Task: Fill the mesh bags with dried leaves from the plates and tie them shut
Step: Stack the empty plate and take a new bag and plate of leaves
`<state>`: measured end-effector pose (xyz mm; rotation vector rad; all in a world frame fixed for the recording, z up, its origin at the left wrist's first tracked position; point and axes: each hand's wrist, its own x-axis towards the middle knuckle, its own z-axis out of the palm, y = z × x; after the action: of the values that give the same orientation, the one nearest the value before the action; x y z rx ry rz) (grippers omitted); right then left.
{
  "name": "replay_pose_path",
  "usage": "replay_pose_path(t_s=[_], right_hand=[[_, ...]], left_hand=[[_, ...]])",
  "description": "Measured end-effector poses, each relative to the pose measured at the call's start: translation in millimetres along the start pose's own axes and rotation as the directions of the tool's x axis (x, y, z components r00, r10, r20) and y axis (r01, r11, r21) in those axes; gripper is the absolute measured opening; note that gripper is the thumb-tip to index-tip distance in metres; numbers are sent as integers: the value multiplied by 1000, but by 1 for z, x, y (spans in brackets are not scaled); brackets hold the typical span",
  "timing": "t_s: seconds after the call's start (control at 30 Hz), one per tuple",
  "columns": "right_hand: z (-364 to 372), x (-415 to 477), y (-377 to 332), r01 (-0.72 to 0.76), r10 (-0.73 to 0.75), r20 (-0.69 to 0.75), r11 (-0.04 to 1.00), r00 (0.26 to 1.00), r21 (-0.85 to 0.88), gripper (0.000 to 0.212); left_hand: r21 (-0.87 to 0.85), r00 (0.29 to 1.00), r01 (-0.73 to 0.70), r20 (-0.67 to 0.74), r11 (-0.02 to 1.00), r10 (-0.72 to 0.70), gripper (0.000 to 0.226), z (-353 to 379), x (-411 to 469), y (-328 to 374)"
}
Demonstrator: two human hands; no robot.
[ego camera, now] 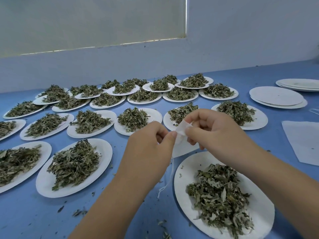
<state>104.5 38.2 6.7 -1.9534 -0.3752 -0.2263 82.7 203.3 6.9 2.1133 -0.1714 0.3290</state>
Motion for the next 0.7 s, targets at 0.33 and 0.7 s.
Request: replay_pose_path(t_s=[0.33, 0.7], right_hand=[[6, 0, -2, -1, 1, 1, 999, 1000, 40, 27], [5, 1, 1, -20, 20, -1, 990, 1000, 140, 27]], left_hand=[[152, 954, -299, 75, 942, 291, 15, 2, 0, -3], [-34, 994, -84, -79, 996, 81, 17, 2, 1, 1]])
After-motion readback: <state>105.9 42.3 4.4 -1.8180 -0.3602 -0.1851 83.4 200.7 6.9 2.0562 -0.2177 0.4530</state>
